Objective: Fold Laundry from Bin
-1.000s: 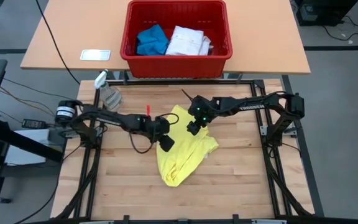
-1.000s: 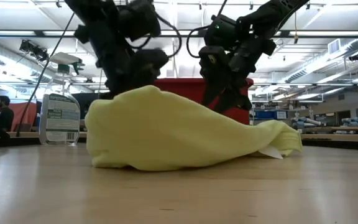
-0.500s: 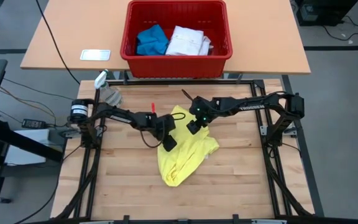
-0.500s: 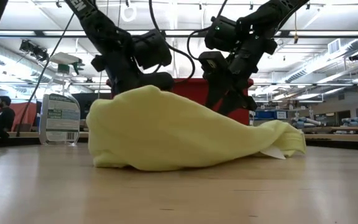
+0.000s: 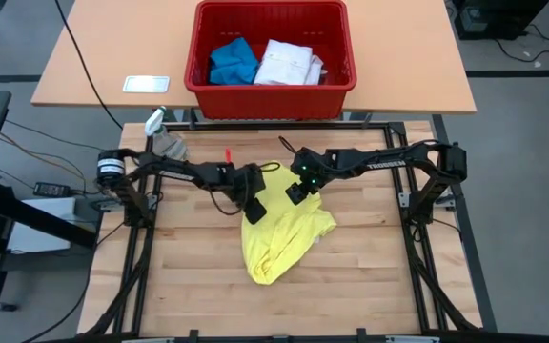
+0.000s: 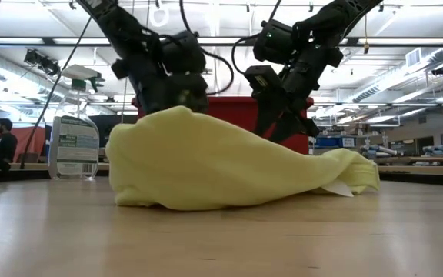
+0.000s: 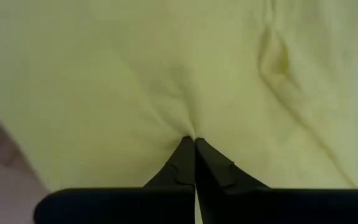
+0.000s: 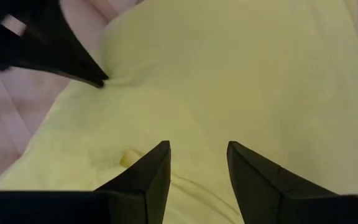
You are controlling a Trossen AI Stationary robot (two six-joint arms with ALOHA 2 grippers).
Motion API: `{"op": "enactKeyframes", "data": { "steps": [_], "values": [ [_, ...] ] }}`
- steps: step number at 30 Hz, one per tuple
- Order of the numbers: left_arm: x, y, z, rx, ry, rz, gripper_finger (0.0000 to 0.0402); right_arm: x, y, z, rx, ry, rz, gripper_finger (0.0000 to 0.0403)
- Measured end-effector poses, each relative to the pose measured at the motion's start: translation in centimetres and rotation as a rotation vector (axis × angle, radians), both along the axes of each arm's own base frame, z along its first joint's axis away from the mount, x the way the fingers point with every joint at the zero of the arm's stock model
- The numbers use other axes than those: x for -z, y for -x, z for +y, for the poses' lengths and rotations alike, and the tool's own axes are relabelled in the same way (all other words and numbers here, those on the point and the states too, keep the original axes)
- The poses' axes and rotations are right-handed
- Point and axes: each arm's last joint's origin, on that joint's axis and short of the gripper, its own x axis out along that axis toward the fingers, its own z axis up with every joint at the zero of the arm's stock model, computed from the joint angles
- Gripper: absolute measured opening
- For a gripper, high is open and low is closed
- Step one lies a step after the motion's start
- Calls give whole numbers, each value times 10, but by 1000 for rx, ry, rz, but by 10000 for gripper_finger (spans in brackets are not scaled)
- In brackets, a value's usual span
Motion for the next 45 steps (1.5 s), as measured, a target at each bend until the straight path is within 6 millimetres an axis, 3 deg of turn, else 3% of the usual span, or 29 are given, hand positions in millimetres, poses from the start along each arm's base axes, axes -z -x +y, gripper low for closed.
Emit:
{"op": "enactKeyframes", "data": {
  "steps": [8,13,20,28,33,40,45],
  "values": [
    [-45,25,-1,-5,-53,-59,1,-14,4,0,0,9,-49,166],
    [-76,40,-4,-2,-82,-164,0,-40,12,-5,16,37,-157,166],
    [-122,62,-14,136,-232,-411,0,-81,26,-17,52,78,-356,166],
    [-166,84,-19,219,-381,-706,0,-127,35,-20,-63,92,-691,166],
    [-179,92,-15,197,-421,-784,0,-142,36,-18,-82,105,-812,166],
    [-180,93,-9,132,-389,-794,0,-139,32,-20,-61,74,-813,167],
    [-195,97,-7,93,-379,-914,0,-141,32,-20,-72,62,-831,167]
  ]
}}
